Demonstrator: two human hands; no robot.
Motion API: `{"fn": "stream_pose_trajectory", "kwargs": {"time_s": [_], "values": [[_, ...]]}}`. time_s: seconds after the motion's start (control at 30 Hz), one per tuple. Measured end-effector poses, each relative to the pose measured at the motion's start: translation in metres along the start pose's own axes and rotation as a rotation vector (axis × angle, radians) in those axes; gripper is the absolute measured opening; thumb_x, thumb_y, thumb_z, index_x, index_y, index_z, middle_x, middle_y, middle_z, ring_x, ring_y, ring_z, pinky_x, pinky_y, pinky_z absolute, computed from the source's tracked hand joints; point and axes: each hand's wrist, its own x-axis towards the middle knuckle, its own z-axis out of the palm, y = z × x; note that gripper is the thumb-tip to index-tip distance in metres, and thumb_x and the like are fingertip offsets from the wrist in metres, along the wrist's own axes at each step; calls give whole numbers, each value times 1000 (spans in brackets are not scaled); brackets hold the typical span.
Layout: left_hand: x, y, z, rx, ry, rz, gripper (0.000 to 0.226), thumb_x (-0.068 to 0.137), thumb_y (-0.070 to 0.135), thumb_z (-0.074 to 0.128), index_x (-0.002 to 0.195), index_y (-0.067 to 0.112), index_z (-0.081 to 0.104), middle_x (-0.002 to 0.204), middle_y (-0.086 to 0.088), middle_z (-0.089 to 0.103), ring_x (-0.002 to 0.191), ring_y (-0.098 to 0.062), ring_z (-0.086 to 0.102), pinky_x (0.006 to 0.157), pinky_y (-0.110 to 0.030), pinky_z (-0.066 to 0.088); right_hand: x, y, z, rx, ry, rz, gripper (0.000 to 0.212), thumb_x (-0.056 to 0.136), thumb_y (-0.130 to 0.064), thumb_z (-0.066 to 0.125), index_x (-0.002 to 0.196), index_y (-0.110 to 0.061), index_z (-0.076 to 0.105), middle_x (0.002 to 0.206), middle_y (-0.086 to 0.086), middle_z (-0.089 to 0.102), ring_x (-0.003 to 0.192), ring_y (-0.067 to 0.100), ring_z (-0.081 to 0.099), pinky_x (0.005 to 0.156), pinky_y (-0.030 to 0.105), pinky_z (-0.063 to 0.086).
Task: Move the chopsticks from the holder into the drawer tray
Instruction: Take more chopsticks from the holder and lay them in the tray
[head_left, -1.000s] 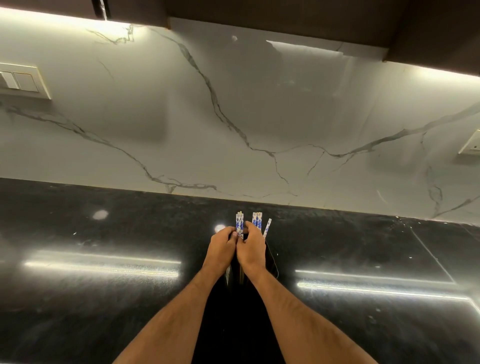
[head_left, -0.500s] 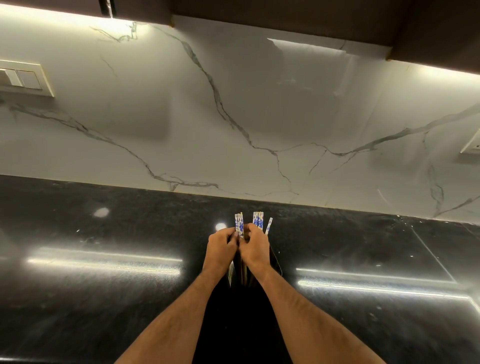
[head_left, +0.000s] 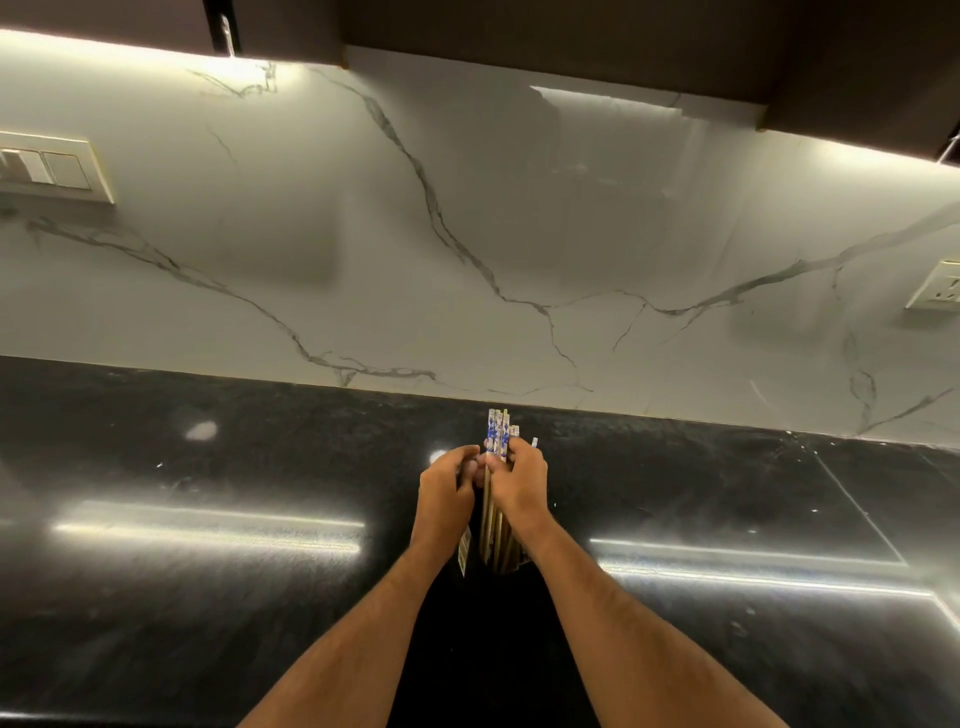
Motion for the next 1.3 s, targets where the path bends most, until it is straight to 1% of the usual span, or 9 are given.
{"fn": "stream_pose_trajectory", "kwargs": {"time_s": [0.13,0.23,0.3,0.37,0.6,0.9,1.0,1.07,1.3], "values": [[-2,31,3,-232,-116,-59,24,102,5,51,123,8,62,108,-4,70,92,-1,69,85,-23,58,1,-26,-20,139,37,-30,17,95,-3,62,111,-6,67,83,-5,68,66,0,68,57,8,51],[-5,56,6,-383,-202,-138,19,102,7,51,120,3,58,106,-18,71,86,-18,71,75,-25,59,0,-46,-36,222,42,-40,16,96,-4,62,111,-7,67,88,5,74,71,9,74,66,25,62],[-6,69,6,-419,-231,-177,18,104,10,49,119,3,56,103,-23,71,80,-28,69,74,-37,58,-2,-54,-46,238,52,-57,15,95,-5,64,109,-8,68,88,5,75,70,10,75,67,28,63],[-10,79,7,-422,-278,-177,19,106,14,47,120,3,55,94,-23,69,73,-27,65,72,-40,56,-6,-57,-57,248,68,-61,15,92,-7,67,107,-10,68,86,2,76,68,7,75,62,25,62],[-34,97,11,-387,-318,-181,18,107,16,43,124,15,50,78,-6,66,60,-13,61,62,-27,55,-24,-54,-87,199,139,-46,17,81,-11,82,97,-12,76,83,-5,76,70,2,73,63,15,57],[-64,122,18,-418,-238,-207,24,106,10,44,129,11,52,83,-13,62,57,-14,55,53,-27,46,-50,-55,-111,274,180,12,31,79,-17,84,102,-13,64,91,1,74,79,9,73,75,24,60],[-73,125,15,-410,-273,-209,22,106,10,45,127,11,52,81,-10,61,56,-12,53,51,-26,45,-56,-55,-116,283,126,22,22,83,-13,80,101,-10,66,92,3,75,82,11,74,81,33,62],[-78,125,13,-407,-310,-212,22,106,10,45,126,14,52,82,-9,61,57,-11,53,53,-26,45,-61,-56,-120,276,80,14,13,85,-8,77,94,-15,71,89,2,76,80,12,75,80,37,63],[-91,130,6,-394,-373,-204,18,107,11,42,120,12,54,83,-8,61,62,-12,55,59,-27,49,-77,-57,-127,259,107,-29,18,80,-7,82,93,-16,74,80,-1,76,71,9,75,73,36,64]]}}
